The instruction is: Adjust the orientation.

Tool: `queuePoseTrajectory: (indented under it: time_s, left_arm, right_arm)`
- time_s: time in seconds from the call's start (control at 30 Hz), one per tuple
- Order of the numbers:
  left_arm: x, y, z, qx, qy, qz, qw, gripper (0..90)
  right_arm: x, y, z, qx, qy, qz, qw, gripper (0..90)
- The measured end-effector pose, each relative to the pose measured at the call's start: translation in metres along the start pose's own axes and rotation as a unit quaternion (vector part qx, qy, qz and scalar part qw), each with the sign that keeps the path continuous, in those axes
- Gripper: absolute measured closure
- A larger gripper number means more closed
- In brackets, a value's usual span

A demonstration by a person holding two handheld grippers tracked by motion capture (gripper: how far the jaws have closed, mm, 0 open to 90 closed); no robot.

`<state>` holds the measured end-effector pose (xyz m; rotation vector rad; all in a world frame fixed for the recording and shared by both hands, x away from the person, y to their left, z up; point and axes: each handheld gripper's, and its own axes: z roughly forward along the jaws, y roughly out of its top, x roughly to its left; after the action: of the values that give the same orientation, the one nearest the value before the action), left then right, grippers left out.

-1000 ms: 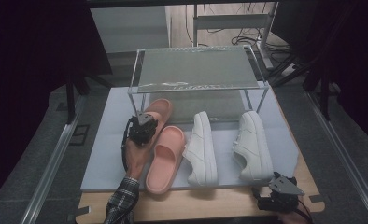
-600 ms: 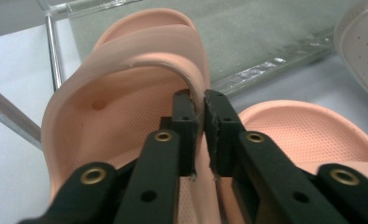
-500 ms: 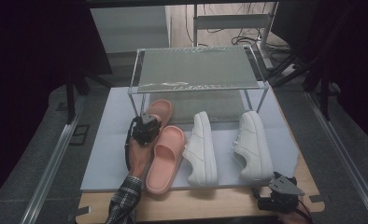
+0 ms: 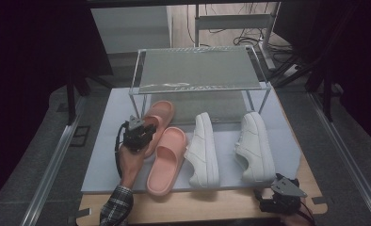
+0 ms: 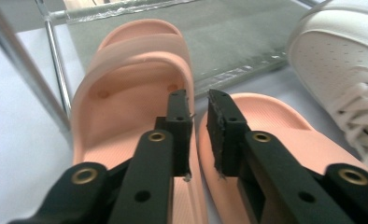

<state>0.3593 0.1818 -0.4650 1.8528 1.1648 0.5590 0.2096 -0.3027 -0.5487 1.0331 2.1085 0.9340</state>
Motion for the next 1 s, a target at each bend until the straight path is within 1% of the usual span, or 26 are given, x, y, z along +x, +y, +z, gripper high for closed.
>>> queuePoseTrajectory:
  time_s: [0.07,0.13,0.2,0.37,0.5,0.63,0.73,0.77,0.8,0.87,0.93,1.0]
  left_arm:
    - [0.003,-0.003,-0.007,0.002,-0.006,-0.004,1.0000,85.2]
    - [0.007,-0.007,-0.015,0.003,-0.017,-0.009,0.9998,86.7]
    - [0.010,-0.010,-0.021,0.004,-0.021,-0.012,0.9997,89.0]
    - [0.015,-0.022,-0.038,0.006,-0.026,-0.014,0.9995,89.4]
    - [0.019,-0.033,-0.049,0.012,-0.036,-0.017,0.9991,89.4]
    - [0.021,-0.048,-0.060,0.018,-0.033,-0.022,0.9990,89.5]
    - [0.022,-0.060,-0.065,0.026,-0.025,-0.022,0.9991,89.5]
    - [0.023,-0.068,-0.068,0.032,-0.017,-0.019,0.9992,89.5]
    - [0.023,-0.068,-0.068,0.032,-0.017,-0.019,0.9992,89.5]
    - [0.023,-0.075,-0.069,0.036,-0.014,-0.022,0.9990,89.5]
    - [0.023,-0.081,-0.068,0.041,-0.009,-0.021,0.9989,89.5]
    - [0.024,-0.086,-0.066,0.045,-0.008,-0.023,0.9987,89.5]
  right_arm:
    - [0.000,0.000,0.000,0.000,0.000,0.000,1.0000,0.0]
    - [0.000,0.000,0.000,0.000,0.000,0.000,1.0000,0.0]
    - [0.000,0.000,0.000,0.000,0.000,0.000,1.0000,0.0]
    - [0.000,0.000,0.000,0.001,-0.002,0.000,1.0000,0.0]
    - [0.000,0.000,0.000,0.001,-0.002,0.000,1.0000,0.0]
    - [0.000,0.000,0.000,0.002,-0.002,0.001,1.0000,0.0]
    - [0.000,0.000,0.000,0.002,-0.003,0.001,1.0000,0.0]
    - [0.000,0.000,0.000,0.002,-0.002,0.001,1.0000,0.0]
    - [0.000,0.000,0.000,0.002,-0.002,0.001,1.0000,0.0]
    - [0.000,0.000,0.000,0.002,-0.002,0.002,1.0000,0.0]
    - [0.000,0.000,0.000,0.002,-0.003,0.002,1.0000,0.0]
    - [0.000,0.000,0.000,0.002,-0.003,0.002,1.0000,0.0]
